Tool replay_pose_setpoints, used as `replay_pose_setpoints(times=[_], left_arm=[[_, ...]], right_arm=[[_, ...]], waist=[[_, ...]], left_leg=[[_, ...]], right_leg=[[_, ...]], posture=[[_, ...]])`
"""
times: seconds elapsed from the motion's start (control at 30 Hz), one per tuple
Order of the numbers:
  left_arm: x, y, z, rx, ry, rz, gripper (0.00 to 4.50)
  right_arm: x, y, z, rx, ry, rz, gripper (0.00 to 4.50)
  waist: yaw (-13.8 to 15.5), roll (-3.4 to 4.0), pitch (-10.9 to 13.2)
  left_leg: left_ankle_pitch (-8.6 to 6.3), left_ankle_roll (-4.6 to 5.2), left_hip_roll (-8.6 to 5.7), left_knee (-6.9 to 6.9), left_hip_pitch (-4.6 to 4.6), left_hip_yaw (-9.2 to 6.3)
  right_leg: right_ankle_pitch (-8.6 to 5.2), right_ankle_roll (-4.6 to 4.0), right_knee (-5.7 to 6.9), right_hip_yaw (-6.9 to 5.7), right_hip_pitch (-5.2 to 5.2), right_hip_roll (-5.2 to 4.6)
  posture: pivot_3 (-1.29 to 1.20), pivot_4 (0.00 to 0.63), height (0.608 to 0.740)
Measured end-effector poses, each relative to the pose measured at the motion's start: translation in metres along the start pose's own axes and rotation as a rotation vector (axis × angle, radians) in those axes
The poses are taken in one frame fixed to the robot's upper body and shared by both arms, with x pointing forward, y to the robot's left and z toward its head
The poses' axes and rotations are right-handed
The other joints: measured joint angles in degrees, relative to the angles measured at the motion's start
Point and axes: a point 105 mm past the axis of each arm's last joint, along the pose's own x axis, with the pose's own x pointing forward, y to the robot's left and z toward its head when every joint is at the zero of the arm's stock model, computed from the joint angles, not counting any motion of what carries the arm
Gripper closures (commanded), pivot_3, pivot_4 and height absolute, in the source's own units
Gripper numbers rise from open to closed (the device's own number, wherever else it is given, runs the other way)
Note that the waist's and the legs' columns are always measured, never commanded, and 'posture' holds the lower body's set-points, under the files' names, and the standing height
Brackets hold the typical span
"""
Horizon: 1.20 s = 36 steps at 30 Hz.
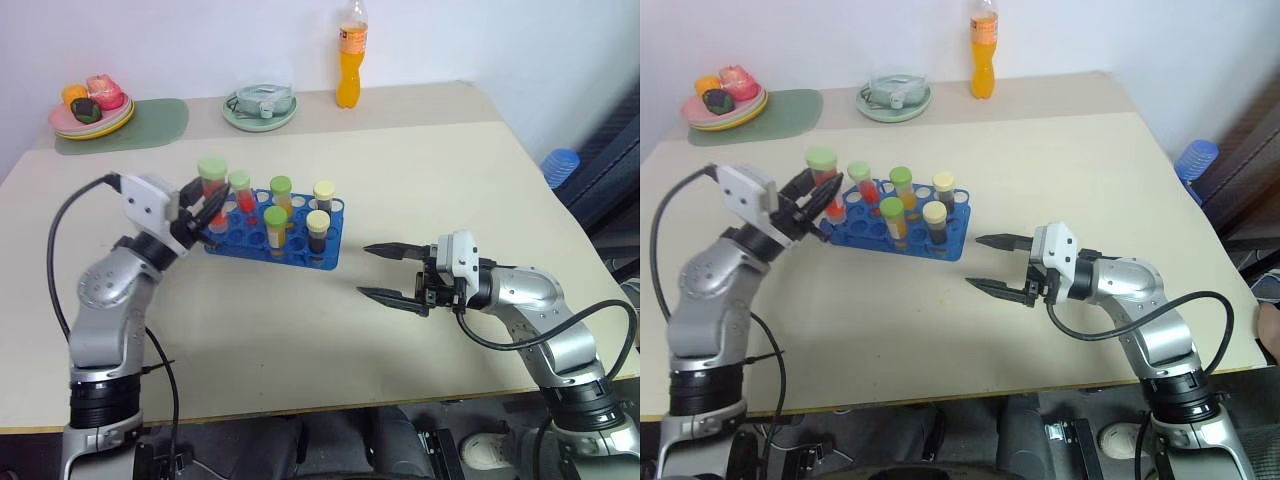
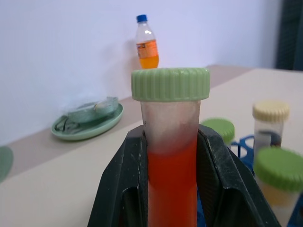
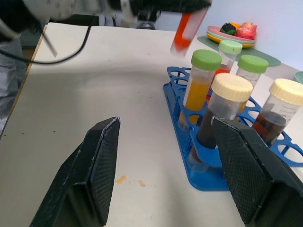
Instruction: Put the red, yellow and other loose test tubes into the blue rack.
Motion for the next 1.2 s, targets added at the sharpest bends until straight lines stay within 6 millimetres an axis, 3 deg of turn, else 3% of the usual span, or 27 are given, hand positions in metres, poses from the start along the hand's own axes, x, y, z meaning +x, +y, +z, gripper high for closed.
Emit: replay_pose_setpoints(times=[0.2,0.33,0.53,0.8,1.13,1.2], left_arm=[[0.000,-0.003,-0.029,0.068,0.021,0.036,3.75],[0.002,-0.002,-0.033,0.091,-0.009,0.049,3.75],[0.004,-0.021,-0.037,0.023,-0.045,-0.015,3.75],[-0.002,-0.021,-0.038,-0.043,-0.064,-0.023,3.75],[-0.001,-0.021,-0.058,-0.197,-0.042,0.025,3.75],[-0.005,-0.020,-0.060,-0.272,-0.047,0.016,2.69]], right_arm=[[-0.008,-0.002,-0.002,0.001,0.025,-0.033,1.32],[-0.007,0.001,0.001,-0.012,0.022,-0.034,1.32],[-0.007,0.001,0.005,-0.014,0.030,-0.041,1.32],[-0.010,0.000,0.007,-0.013,0.039,-0.054,1.32],[-0.009,-0.001,0.008,-0.013,0.041,-0.053,1.32],[-0.009,-0.001,0.008,-0.013,0.041,-0.053,1.32]], waist=[[-0.3,0.01,0.0],[-0.2,0.01,0.0],[-0.2,0.03,-0.1],[0.1,0.08,-0.1],[1.2,0.09,-0.2],[1.2,0.09,-0.2]], left_leg=[[0.00,0.00,0.02,-0.02,0.01,0.00],[0.00,0.00,0.02,-0.02,0.02,0.00],[-0.01,0.02,0.02,0.00,0.03,0.00],[-0.05,0.10,0.00,0.01,0.04,0.04],[-0.06,0.11,0.00,0.01,0.10,0.08],[-0.06,0.11,0.00,0.01,0.11,0.08]], right_leg=[[0.00,0.00,0.02,0.00,-0.03,0.02],[0.00,0.00,0.02,0.00,-0.01,0.02],[0.00,0.01,0.02,0.00,0.01,0.01],[0.00,0.01,-0.01,0.00,0.03,-0.01],[0.00,0.01,-0.02,0.00,0.08,-0.02],[0.00,0.01,-0.01,0.00,0.06,-0.02]], posture=[[0.00,0.150,0.740],[0.00,0.150,0.740],[0.00,0.150,0.740],[0.00,0.150,0.740],[0.00,0.150,0.740],[0.00,0.150,0.740]])
